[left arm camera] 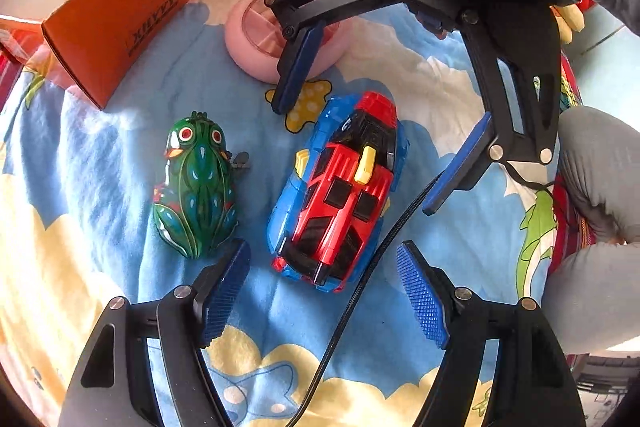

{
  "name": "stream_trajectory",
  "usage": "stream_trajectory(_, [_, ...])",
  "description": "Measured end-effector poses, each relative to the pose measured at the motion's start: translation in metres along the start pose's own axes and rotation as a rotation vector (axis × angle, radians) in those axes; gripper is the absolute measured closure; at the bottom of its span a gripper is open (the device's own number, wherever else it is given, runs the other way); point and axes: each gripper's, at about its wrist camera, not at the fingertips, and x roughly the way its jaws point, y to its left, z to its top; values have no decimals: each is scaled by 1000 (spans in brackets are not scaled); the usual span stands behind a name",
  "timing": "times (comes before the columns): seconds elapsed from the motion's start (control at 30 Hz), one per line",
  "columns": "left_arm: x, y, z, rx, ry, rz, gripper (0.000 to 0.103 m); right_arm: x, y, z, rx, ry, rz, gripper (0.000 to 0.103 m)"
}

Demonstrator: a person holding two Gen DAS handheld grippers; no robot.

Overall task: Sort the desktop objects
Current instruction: 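Close the left gripper on the toy car while the right gripper grips its other side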

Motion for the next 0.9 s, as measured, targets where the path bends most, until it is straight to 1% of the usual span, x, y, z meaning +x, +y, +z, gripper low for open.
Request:
stream_trajectory(0.13, [-4, -1, 9, -7, -23, 15, 28, 4, 3, -8, -17, -12, -51, 6])
stream_trajectory(0.2, [0, -5, 11, 7, -21, 44, 28, 6, 3, -8, -35, -12, -77, 8])
stream_trajectory(0.27, [5, -13, 12, 19, -26, 64, 27, 5, -1, -8, -30, -23, -100, 14])
stream_trajectory(0.3, [7, -16, 10, 25, -39, 80, 26, 5, -2, -7, -25, -27, -104, 15])
stream_trajectory(0.37, [9, -24, 8, 39, -50, 97, 26, 5, 0, -9, -47, -8, -122, 15])
stream_trajectory(0.47, [12, -33, 2, 71, -50, 145, 26, 14, 9, -12, -122, 28, -182, 15])
stream_trajectory(0.53, [12, -36, 0, 79, -46, 167, 26, 19, 12, -14, -150, 32, -210, 15])
stream_trajectory(0.6, [10, -39, -1, 68, -62, 184, 26, 20, 11, -18, -149, 20, -228, 15])
stream_trajectory(0.7, [9, -46, -4, 22, -115, 245, 26, 19, 12, -17, -138, -9, -255, 17])
stream_trajectory(0.8, [8, -55, -8, 30, -147, 301, 26, 20, 13, -20, -148, -25, -286, 21])
stream_trajectory(0.87, [7, -56, -11, -6, -161, 297, 28, 24, 28, -20, -162, -31, -295, 27])
stream_trajectory(0.9, [6, -56, -13, -16, -169, 295, 28, 23, 30, -21, -156, -34, -296, 27])
